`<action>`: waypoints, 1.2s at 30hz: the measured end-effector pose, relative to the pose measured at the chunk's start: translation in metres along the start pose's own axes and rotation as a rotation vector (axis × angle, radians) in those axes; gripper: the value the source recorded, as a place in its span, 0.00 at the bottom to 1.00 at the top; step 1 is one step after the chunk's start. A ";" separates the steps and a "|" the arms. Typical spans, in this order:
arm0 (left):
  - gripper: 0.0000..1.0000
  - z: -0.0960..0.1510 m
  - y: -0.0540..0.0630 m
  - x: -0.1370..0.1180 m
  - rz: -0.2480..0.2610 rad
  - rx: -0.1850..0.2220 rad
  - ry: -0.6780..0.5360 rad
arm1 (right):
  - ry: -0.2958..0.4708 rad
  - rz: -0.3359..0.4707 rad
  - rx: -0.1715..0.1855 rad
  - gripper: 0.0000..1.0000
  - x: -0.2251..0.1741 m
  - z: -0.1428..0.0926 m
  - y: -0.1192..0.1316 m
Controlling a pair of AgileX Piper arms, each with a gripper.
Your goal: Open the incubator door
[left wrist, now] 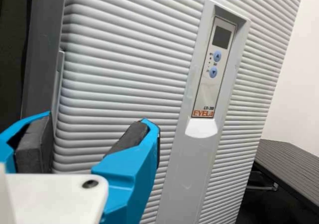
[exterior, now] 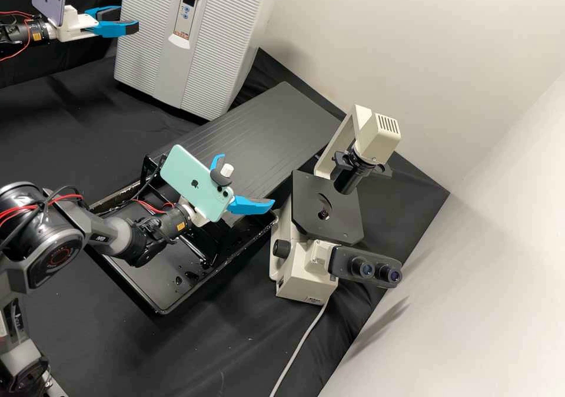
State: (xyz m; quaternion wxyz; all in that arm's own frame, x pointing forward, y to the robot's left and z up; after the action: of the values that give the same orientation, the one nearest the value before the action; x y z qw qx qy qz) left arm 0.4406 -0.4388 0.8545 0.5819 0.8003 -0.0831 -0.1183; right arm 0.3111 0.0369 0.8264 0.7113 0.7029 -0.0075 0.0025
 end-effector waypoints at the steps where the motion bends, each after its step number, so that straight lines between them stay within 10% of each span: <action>1: 0.00 0.000 0.000 -0.001 0.000 -0.003 0.003 | 0.000 0.000 0.000 1.00 0.000 0.000 0.000; 18: 0.00 0.008 0.006 -0.015 -0.006 -0.015 0.034 | 0.000 0.000 0.000 1.00 0.000 0.000 0.000; 25: 0.00 0.030 0.000 -0.013 -0.034 0.060 -0.141 | 0.000 0.000 0.000 1.00 0.000 0.000 0.000; 36: 0.00 0.030 0.000 -0.013 -0.029 0.064 -0.139 | 0.000 0.000 0.000 1.00 0.000 0.000 0.000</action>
State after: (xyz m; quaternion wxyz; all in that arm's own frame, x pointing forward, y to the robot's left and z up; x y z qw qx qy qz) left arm 0.4194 -0.4629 0.8469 0.5471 0.8095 -0.1154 -0.1792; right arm 0.3111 0.0369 0.8264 0.7113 0.7029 -0.0075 0.0025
